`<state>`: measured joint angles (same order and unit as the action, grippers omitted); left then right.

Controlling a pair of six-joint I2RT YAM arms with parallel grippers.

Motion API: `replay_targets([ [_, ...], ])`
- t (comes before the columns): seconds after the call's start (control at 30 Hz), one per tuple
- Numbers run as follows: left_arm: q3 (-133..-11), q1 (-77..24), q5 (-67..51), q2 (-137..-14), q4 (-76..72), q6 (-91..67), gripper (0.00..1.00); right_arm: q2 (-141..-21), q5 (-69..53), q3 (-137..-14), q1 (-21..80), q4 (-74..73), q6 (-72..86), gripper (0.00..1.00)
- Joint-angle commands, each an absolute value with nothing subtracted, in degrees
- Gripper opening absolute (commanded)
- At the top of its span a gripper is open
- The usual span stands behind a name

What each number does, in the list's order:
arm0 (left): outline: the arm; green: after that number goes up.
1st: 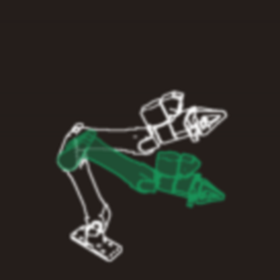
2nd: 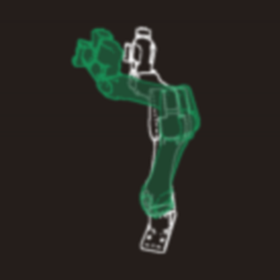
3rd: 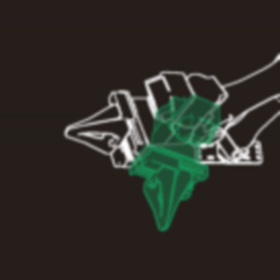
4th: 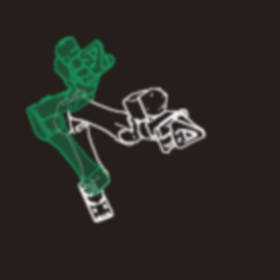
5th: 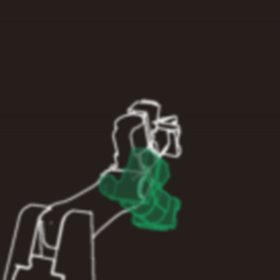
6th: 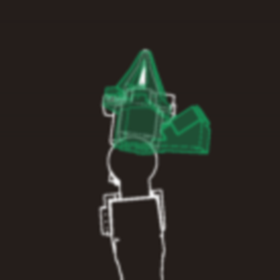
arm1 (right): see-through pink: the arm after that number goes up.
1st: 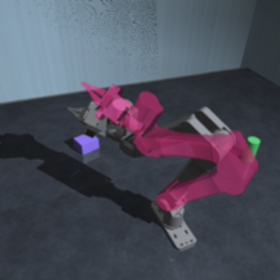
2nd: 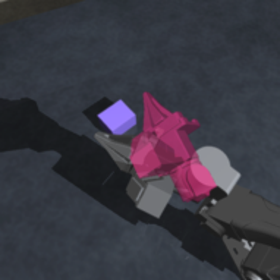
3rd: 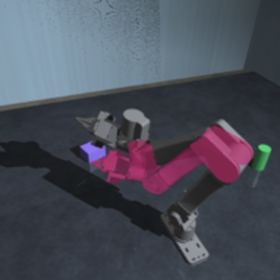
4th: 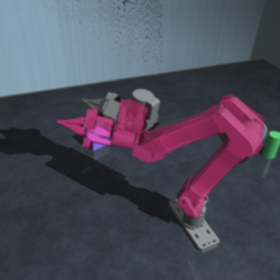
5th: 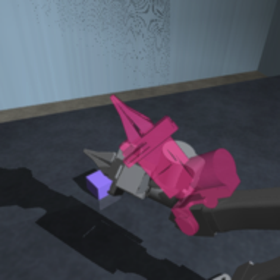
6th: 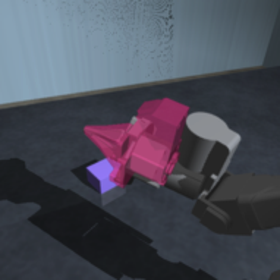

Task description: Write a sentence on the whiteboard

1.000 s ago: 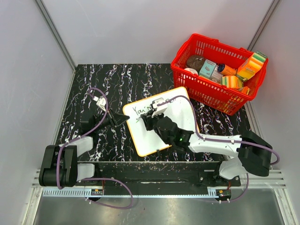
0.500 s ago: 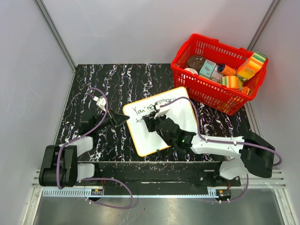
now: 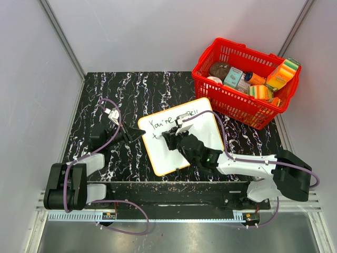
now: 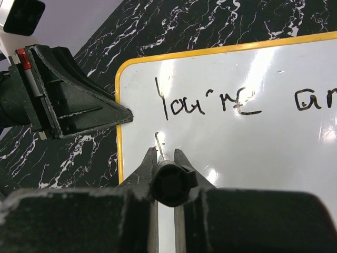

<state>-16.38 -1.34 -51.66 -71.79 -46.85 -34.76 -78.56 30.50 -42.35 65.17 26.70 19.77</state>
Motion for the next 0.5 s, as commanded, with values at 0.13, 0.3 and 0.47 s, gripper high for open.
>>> replay_targets([
  [0.13, -16.61, -1.58, -50.71, -72.86, -47.64, -30.41, 0.00, -76.38, 31.29, -40.52, 65.22, 23.12, 20.66, 0.00],
  [0.3, -16.70, -1.58, -50.71, -72.95, -47.72, -30.41, 0.00, -76.29, 32.43, -40.60, 65.30, 23.03, 20.39, 0.00],
  [0.47, -16.70, -1.58, -50.80, -73.04, -47.64, -30.41, 0.00, -76.11, 34.01, -41.22, 65.22, 22.68, 19.95, 0.00],
])
